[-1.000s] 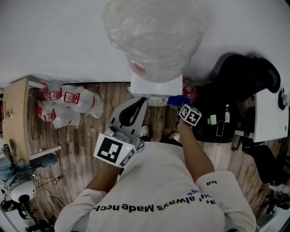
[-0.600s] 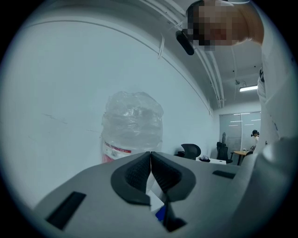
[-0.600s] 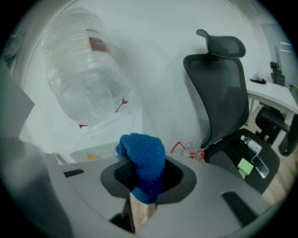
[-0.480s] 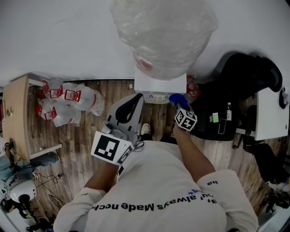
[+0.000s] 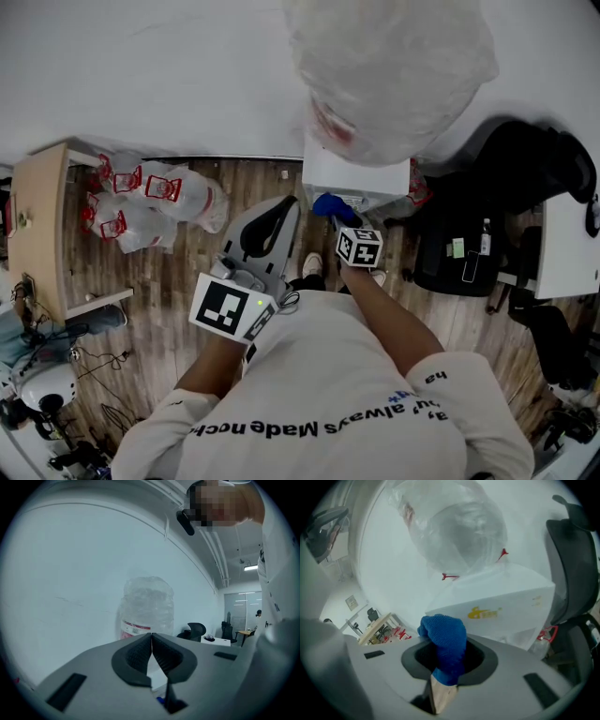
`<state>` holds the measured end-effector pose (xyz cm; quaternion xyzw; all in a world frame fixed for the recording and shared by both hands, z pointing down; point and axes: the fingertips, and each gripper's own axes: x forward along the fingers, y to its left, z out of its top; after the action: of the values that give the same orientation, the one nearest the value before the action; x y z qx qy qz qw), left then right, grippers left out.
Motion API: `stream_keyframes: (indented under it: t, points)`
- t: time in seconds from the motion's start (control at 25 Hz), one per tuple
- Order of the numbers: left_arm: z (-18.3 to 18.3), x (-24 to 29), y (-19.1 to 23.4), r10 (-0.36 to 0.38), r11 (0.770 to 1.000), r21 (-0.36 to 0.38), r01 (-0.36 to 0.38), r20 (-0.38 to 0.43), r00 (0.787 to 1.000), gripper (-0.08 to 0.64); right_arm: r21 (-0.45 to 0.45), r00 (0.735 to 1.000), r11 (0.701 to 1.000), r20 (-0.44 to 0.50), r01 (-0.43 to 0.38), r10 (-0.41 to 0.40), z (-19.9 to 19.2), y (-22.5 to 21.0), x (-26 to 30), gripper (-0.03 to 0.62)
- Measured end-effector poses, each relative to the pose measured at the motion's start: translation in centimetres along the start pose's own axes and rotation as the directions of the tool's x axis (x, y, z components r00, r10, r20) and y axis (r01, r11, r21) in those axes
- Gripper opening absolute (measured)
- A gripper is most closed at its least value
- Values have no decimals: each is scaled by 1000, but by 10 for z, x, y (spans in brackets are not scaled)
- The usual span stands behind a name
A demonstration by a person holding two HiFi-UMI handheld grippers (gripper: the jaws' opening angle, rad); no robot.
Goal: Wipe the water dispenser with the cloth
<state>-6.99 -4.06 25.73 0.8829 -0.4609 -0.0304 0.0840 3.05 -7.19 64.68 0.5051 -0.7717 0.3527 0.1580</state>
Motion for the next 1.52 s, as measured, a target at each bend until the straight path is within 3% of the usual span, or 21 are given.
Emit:
stream_keyframes:
  t: [0.2,0.48,0.76,1.52]
  points:
    - [0,-13,17,31,1000,0,-31,0,1000,20,4,994,996,-64,-85,85,-13,41,26,92]
    - [0,-25,40,62,998,-5,-62,-7,998,20,53,985,994,-137,-98,105,-19,66,62,92]
    - [2,-27,60,83,997,-4,-83,-18,996,20,103,982,994,-180,-28,47,-16,56,81,92]
    - [0,-4,52,46,999,-8,-46,-34,998,20,64,984,998,-177,12,-1,-9,24,82,92]
